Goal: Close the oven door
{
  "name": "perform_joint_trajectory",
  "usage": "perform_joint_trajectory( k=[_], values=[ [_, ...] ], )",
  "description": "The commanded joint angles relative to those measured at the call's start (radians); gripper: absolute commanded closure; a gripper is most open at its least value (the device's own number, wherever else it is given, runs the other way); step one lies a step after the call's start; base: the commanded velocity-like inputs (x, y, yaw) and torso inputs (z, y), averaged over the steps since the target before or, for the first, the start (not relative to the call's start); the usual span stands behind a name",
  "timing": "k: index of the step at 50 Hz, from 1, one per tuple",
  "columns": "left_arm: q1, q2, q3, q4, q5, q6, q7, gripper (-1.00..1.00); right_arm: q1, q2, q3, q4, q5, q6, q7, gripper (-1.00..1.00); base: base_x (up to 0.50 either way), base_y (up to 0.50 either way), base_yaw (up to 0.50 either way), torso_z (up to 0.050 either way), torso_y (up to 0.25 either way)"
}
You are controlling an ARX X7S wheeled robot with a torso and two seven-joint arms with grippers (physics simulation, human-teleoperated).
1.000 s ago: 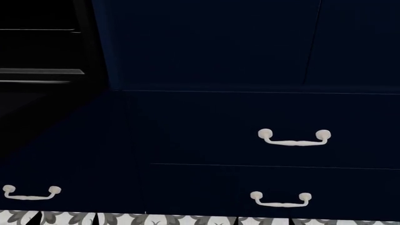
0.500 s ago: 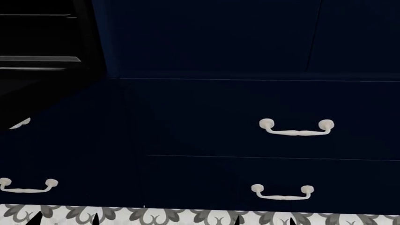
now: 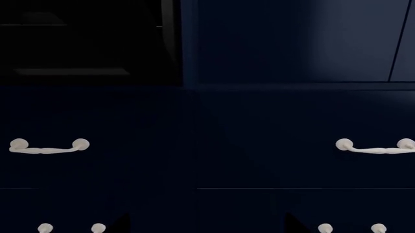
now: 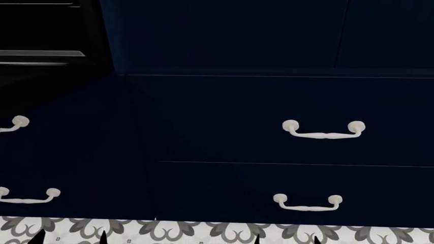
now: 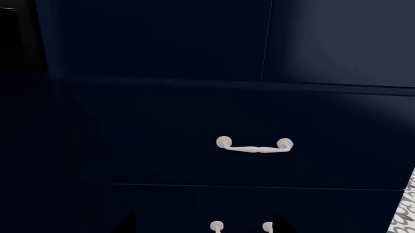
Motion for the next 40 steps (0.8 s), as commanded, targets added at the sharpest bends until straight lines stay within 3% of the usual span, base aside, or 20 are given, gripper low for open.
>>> perform_joint_trajectory(
  k=[1,40],
  values=[
    [0.002,-0.004,0.004,-0.003,-0.009,0.021,-0.005,-1.00,-0.001,0.010,-0.015,-0.010,-0.002,0.009,0.005,-1.00,0.00,0.19,0.00,0.000,0.000],
    [-0.009,-0.019,0.026,-0.011,-0.018,0.012,-0.038,-1.00,0.005,0.029,-0.039,-0.002,0.023,-0.004,0.011,-1.00,0.00,0.49,0.00,0.000,0.000]
  ],
)
